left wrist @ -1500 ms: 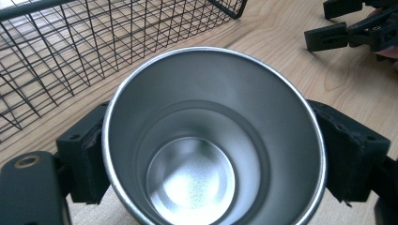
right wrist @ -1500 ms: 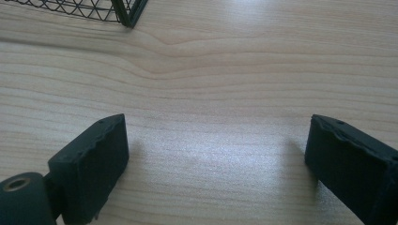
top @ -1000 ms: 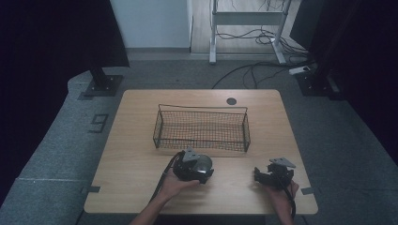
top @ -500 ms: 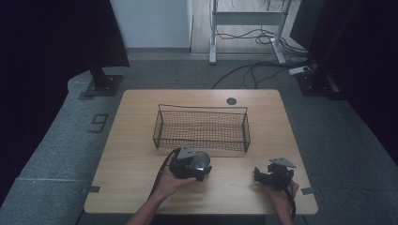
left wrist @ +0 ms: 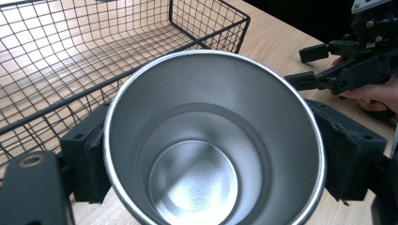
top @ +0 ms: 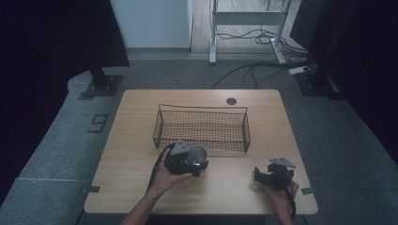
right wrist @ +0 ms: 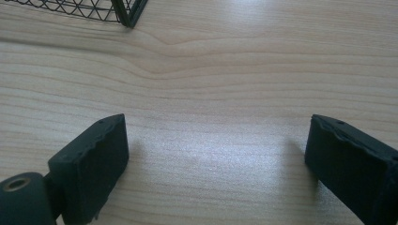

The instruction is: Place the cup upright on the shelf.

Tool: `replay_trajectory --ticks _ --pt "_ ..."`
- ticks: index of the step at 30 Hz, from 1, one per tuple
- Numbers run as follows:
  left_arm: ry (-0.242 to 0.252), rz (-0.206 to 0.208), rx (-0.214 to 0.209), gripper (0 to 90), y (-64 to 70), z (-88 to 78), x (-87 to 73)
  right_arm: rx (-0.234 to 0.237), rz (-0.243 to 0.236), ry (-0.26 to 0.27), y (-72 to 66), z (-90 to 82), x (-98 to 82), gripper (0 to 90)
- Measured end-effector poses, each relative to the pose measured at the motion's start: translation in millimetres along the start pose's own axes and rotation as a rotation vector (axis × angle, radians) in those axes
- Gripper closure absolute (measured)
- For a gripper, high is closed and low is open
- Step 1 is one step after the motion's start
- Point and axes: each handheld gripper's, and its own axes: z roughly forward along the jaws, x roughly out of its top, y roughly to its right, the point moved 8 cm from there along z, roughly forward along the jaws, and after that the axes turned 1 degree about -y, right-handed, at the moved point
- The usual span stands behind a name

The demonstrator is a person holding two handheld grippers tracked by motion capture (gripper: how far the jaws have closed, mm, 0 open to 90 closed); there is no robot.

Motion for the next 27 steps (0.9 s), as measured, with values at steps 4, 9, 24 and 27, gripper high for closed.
replay_trajectory --ticks 4,9,24,27 --pt "0.003 0.003 0.004 14.2 -1.3 -3.0 3.0 0.000 0.000 0.000 0.0 0.0 0.0 6.5" --pt "0.008 -0.004 0.002 14.2 -4.2 -5.8 5.5 0.000 0.000 0.000 0.0 0.0 0.0 6.5" --pt "0.023 -0.007 0.003 14.2 -14.3 -14.3 14.8 0.000 0.000 0.000 0.0 0.0 0.0 6.5" --pt "0.023 -0.011 0.005 14.2 -16.5 -14.6 15.9 0.000 0.000 0.000 0.0 0.0 0.0 6.5"
